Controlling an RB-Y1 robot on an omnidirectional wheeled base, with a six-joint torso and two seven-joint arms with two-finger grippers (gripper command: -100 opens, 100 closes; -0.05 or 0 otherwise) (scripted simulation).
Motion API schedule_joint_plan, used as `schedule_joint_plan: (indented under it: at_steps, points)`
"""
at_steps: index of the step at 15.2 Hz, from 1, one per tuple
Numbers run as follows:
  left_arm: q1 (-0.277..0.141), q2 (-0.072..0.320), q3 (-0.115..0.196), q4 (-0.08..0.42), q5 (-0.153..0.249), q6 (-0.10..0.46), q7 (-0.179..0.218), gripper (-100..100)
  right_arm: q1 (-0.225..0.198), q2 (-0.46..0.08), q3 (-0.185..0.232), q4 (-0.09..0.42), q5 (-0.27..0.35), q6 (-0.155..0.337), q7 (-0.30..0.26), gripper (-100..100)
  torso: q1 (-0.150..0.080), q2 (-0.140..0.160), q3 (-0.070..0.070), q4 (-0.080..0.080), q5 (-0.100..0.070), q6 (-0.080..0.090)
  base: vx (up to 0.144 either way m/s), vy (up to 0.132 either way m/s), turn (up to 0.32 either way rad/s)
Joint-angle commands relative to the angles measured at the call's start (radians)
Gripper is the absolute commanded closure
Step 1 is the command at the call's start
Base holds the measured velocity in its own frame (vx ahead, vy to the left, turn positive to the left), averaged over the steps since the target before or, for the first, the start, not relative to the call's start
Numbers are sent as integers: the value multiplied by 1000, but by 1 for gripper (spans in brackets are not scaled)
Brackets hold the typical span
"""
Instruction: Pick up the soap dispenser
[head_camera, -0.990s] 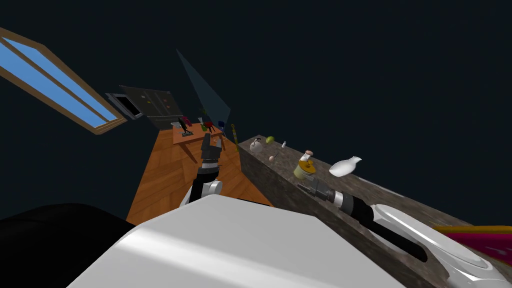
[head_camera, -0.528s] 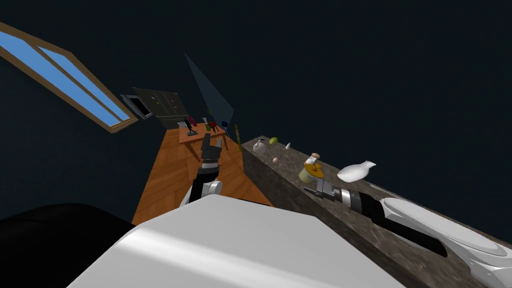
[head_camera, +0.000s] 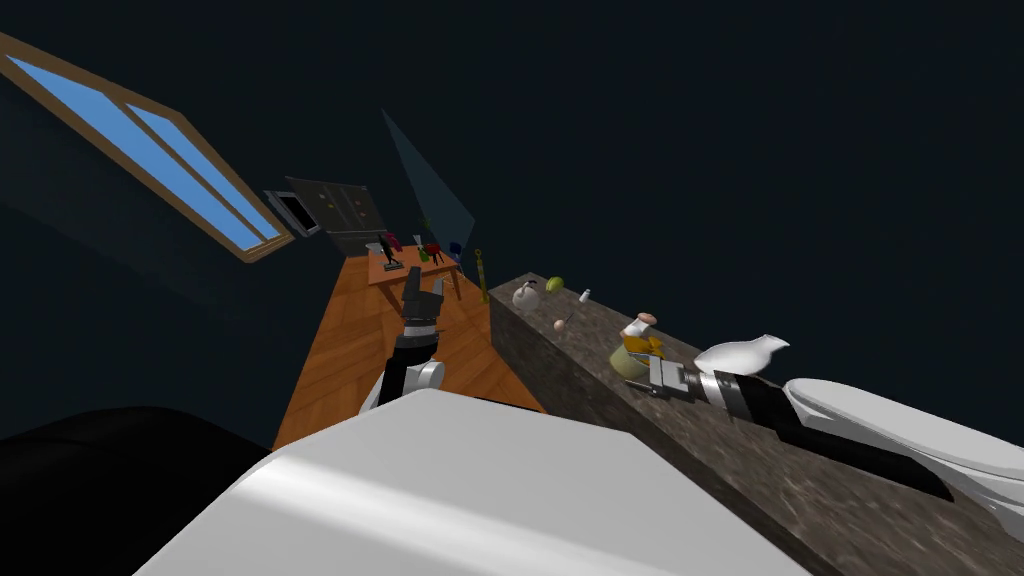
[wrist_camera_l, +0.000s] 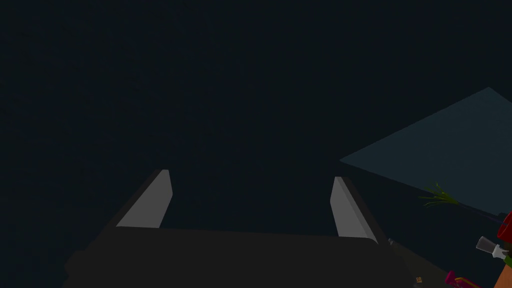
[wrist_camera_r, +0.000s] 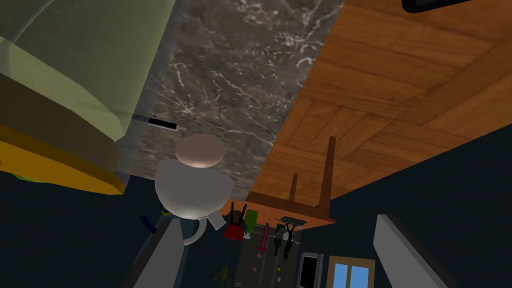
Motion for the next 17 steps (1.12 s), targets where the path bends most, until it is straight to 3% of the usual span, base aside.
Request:
schedule_joint_plan:
  at_steps: [1, 3, 12, 17]
  points:
    - [0, 0, 0, 0, 0, 0, 0, 0, -3, -50, -5, 41, 30, -24, 14, -100, 0, 0, 0, 0, 0, 0, 37, 40, 99]
    - [0, 0, 0, 0, 0, 0, 0, 0, -3, -71, -5, 41, 30, -24, 14, -100, 0, 0, 0, 0, 0, 0, 30, 31, 54]
    - [0, 0, 0, 0, 0, 0, 0, 0, 5, -272, -23, 152, 125, -83, 47, -100, -1, 0, 0, 0, 0, 0, 29, 25, 66]
    - [0, 0, 0, 0, 0, 0, 0, 0, 10, -332, -27, 187, 155, -101, 56, -100, -3, 1, 1, 0, -1, 1, 17, 1, 33]
